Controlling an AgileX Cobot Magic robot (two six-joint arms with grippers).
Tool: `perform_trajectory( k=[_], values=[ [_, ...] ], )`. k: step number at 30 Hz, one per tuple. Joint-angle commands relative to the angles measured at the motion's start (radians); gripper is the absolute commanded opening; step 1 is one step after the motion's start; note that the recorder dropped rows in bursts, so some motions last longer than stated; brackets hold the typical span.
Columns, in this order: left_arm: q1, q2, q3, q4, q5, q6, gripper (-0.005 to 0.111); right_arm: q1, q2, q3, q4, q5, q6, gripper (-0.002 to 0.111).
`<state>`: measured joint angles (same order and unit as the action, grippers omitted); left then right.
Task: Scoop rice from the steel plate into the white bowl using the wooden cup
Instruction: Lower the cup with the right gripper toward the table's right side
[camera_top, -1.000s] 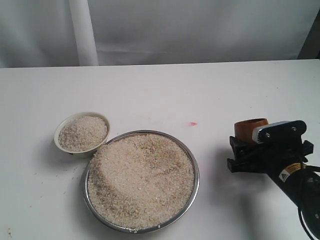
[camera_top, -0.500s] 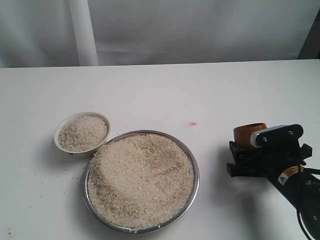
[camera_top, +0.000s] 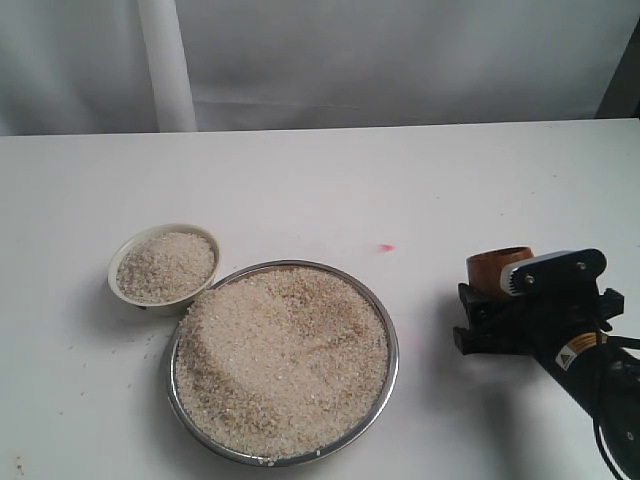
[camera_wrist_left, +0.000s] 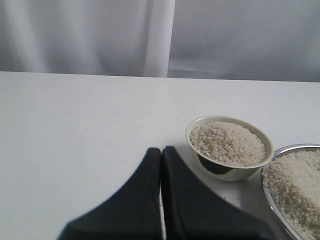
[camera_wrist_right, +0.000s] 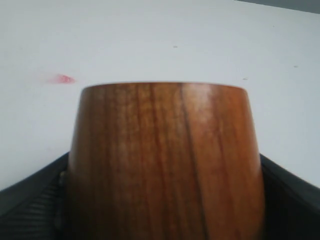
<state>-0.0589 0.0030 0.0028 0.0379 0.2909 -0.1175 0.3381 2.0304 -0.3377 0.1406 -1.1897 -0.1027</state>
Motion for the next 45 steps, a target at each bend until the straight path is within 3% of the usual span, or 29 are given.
perform_trajectory(
  k=[1, 13, 16, 23, 26, 32, 45],
  values=[
    [-0.004, -0.003, -0.003, -0.005, -0.005, -0.006, 0.000, -0.004, 0.001, -0.002, -0.002, 0.012, -0.003, 0.000],
    [-0.004, -0.003, -0.003, -0.005, -0.005, -0.004, 0.000, -0.004, 0.001, -0.002, -0.002, 0.026, -0.003, 0.004],
    [-0.004, -0.003, -0.003, -0.005, -0.005, -0.004, 0.000, -0.004, 0.001, -0.002, -0.002, 0.029, -0.003, 0.019],
    [-0.004, -0.003, -0.003, -0.005, -0.005, -0.004, 0.000, -0.004, 0.001, -0.002, 0.003, 0.025, -0.003, 0.068],
    [-0.004, -0.003, -0.003, -0.005, -0.005, -0.006, 0.000, -0.004, 0.001, -0.002, 0.003, 0.024, -0.003, 0.079],
    [-0.004, -0.003, -0.003, -0.005, -0.005, -0.006, 0.000, -0.004, 0.001, -0.002, 0.003, 0.024, -0.035, 0.086],
    [-0.004, -0.003, -0.003, -0.005, -0.005, -0.004, 0.000, -0.002, -0.001, 0.012, -0.002, 0.002, -0.035, 0.086]
  ],
)
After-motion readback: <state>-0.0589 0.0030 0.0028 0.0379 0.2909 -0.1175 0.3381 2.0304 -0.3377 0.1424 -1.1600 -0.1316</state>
